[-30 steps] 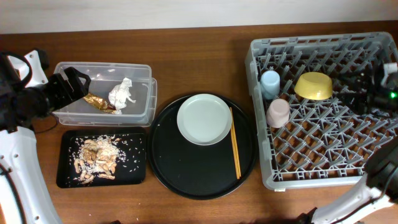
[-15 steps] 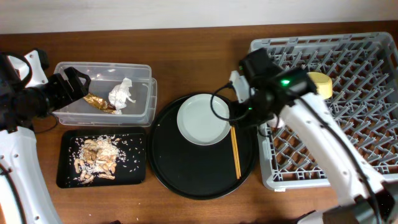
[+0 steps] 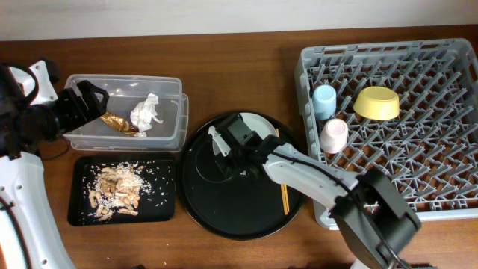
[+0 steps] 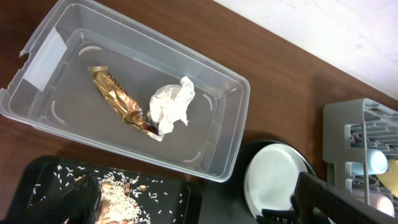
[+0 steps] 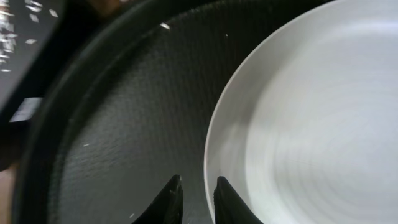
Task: Sort waste into correct bins and load items into the dishwasher rack
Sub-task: 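Grasp the rim of the white plate with right gripper, then carry the white plate to the rack and stand it upright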
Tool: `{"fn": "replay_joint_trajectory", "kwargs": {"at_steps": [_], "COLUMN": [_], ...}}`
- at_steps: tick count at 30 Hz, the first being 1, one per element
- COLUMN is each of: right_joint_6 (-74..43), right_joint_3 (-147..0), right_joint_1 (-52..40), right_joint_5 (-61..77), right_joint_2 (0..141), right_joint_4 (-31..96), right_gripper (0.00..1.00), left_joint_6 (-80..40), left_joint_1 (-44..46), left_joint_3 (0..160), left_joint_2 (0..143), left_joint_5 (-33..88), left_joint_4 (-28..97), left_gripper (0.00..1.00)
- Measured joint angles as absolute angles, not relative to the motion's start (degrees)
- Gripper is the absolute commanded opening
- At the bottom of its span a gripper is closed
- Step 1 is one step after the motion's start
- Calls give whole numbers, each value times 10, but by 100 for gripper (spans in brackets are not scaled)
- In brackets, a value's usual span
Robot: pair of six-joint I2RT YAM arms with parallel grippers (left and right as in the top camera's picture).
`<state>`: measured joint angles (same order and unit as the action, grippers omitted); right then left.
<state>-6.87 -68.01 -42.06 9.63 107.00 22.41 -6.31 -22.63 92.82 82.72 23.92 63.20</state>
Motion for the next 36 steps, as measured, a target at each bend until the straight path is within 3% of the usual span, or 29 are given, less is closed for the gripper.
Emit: {"fn": "replay_joint_trajectory", "kwargs": {"at_steps": [6,8,20,33,36], "right_joint_6": [-65,-63,-53,-58,-59], "right_joint_3": [-680,-680,-684,-684,-683], "right_joint_1": [-421,-421,-419,-413,-327], "right_joint_5": [90,90,119,187,236], "right_joint_2": [1117,1117,1097,827,713], "right_joint_4": [218,219,248,315,343], "right_gripper": [18,4,4,4,4], "left_joint_6": [-63,-63,-63,-63,-63], "left_joint_1": [-226,-226,-226,-226,-226], "left_joint_3": [928,928,928,928,928], "left_joint_2": [827,827,827,827,827], "left_joint_5": [239,239,239,239,239], "left_joint_4": [632,632,632,632,632], "left_gripper": [99,99,99,99,99]}}
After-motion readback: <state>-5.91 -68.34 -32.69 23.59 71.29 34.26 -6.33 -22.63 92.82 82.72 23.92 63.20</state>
